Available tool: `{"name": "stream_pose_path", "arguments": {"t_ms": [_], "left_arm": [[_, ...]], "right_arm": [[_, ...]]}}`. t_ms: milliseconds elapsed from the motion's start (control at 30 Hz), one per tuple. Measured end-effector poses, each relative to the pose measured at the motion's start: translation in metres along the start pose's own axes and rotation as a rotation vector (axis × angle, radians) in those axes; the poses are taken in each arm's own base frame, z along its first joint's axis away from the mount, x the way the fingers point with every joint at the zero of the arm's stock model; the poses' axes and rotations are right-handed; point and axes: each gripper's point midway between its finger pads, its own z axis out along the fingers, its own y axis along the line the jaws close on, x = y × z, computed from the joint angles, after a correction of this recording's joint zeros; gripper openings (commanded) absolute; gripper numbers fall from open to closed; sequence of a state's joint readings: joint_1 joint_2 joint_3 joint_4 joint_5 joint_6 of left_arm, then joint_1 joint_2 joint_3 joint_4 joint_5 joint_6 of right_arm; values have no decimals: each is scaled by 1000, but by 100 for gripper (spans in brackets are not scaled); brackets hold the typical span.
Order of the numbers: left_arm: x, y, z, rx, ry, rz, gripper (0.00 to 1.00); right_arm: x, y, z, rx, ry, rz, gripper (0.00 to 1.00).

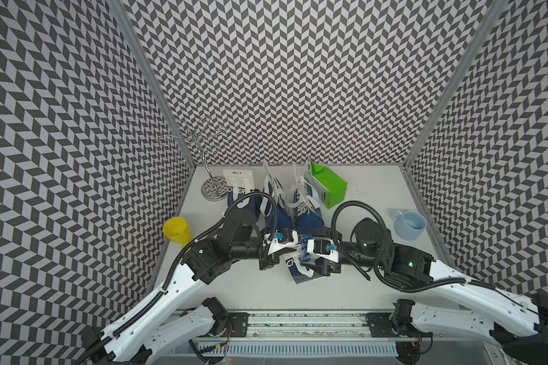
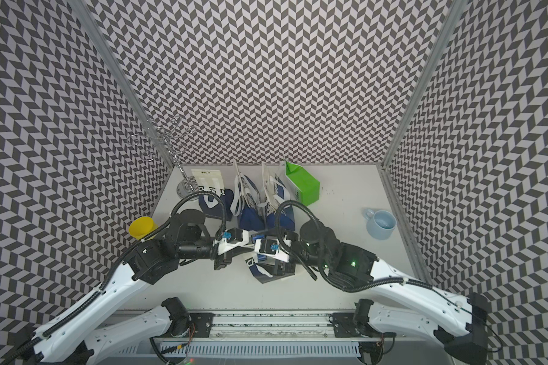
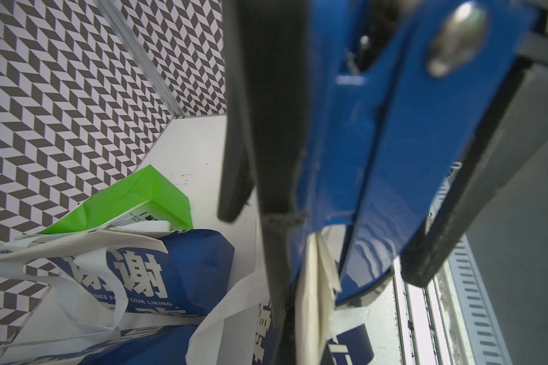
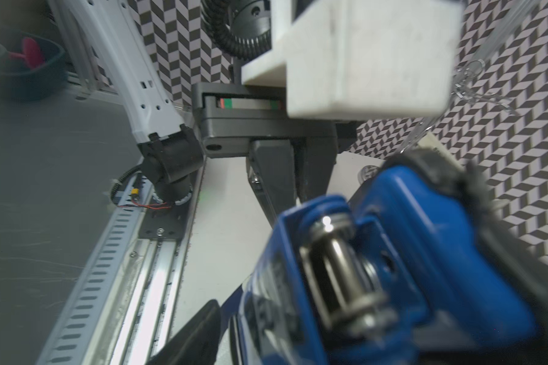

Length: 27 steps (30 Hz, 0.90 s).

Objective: Staple the receipts to the bags
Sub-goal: Staple the receipt to the takeout bag, then pick up the stapler from the takeout bag.

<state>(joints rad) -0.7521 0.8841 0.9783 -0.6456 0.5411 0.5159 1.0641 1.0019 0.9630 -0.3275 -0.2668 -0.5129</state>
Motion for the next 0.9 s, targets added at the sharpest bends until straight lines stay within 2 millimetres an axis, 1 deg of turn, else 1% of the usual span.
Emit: {"name": "stream_pose_path", "arguments": {"t_ms": [33, 67, 100, 167, 200, 300, 333, 400, 433, 467, 500, 533, 600, 733, 800, 900], "left_arm": [[0, -1, 0, 5, 0, 2, 0], [0, -2, 0, 7, 1, 5, 0], [2, -3, 0, 14, 5, 3, 0], [4, -5, 0, 24, 13, 0, 0], [4, -6, 0, 26, 14, -1, 0], [4, -7, 0, 30, 13, -3, 0], [4, -7, 0, 31, 13, -6, 0], [4, -6, 0, 25, 15, -14, 0], [4, -4, 0, 17, 13, -17, 0], [4, -1, 0, -3, 10, -20, 0], [3, 3, 0, -23, 2, -19, 0], [2, 6, 1, -43, -2, -22, 0], [2, 18, 0, -115, -13, -31, 0], [-2, 41, -7, -258, -41, -71, 0], [-10, 52, -11, -318, -71, -93, 0], [-19, 65, -16, -381, -117, -140, 0]], "right_arm": [[1, 3, 3, -23, 1, 7, 55], [2, 6, 5, -41, 1, 19, 43], [2, 8, 6, -53, -1, 27, 28], [1, 10, 6, -66, -7, 51, 8], [1, 10, 6, -71, -10, 61, 0], [0, 10, 6, -73, -15, 90, 0], [0, 10, 6, -71, -21, 97, 6], [0, 9, 6, -60, -30, 120, 45], [0, 8, 6, -51, -35, 129, 61], [-1, 6, 7, -38, -46, 139, 69], [-4, 1, 6, -11, -63, 143, 74], [-8, -4, 5, 17, -80, 142, 77], [-16, -19, -1, 110, -120, 143, 78], [-35, -57, -29, 340, -200, 149, 78], [-41, -76, -45, 461, -238, 166, 76], [-41, -88, -56, 543, -265, 198, 70]]}}
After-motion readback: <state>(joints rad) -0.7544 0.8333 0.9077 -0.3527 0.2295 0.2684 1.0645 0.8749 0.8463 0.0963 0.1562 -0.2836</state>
